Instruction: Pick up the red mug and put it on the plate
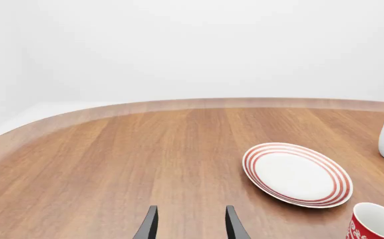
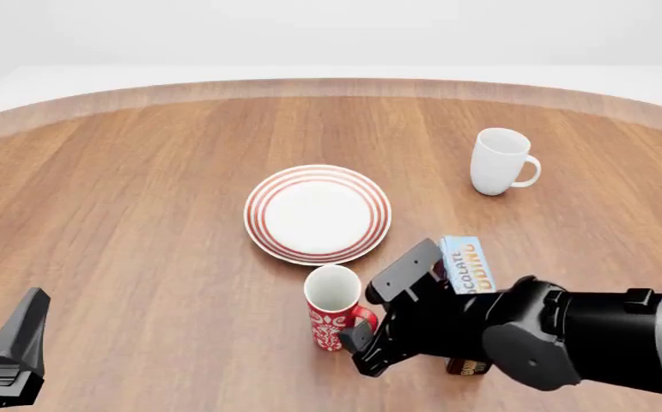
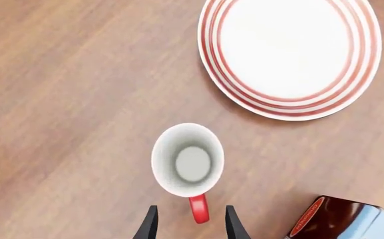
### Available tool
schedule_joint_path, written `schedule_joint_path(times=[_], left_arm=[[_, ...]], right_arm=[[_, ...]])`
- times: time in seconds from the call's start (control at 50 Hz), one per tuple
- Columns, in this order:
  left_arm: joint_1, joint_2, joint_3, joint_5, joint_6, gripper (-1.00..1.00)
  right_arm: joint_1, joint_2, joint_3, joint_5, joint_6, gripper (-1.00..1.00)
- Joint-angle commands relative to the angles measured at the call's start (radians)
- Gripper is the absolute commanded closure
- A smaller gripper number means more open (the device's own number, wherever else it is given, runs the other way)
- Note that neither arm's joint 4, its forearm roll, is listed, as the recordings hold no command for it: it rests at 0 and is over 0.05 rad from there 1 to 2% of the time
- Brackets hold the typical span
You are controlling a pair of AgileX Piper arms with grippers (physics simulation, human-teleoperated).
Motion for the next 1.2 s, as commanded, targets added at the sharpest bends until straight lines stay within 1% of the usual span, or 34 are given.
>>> schedule_joint_path(times=[0.02,0.46,0.7,0.72,0.78,0.98,1.04,1.2], left_arm=[[0.0,0.0,0.0,0.0,0.0,-1.0],[0.0,0.0,0.0,0.0,0.0,-1.0],[0.0,0.0,0.0,0.0,0.0,-1.0],[0.0,0.0,0.0,0.0,0.0,-1.0],[0.0,0.0,0.0,0.0,0.0,-1.0],[0.0,0.0,0.0,0.0,0.0,-1.0],[0.0,0.0,0.0,0.0,0.0,-1.0],[0.0,0.0,0.0,0.0,0.0,-1.0]], right_arm=[[0.006,0.013,0.005,-0.015,0.011,-1.0],[0.008,0.054,0.005,-0.043,0.015,-1.0],[0.011,0.049,0.002,-0.041,0.019,-1.0],[0.009,0.048,0.002,-0.04,0.015,1.0],[-0.004,0.046,-0.005,-0.036,0.001,1.0],[-0.011,0.037,0.001,-0.039,-0.003,1.0],[-0.022,0.019,-0.003,-0.022,-0.012,1.0],[-0.02,-0.031,-0.008,0.001,-0.017,1.0]])
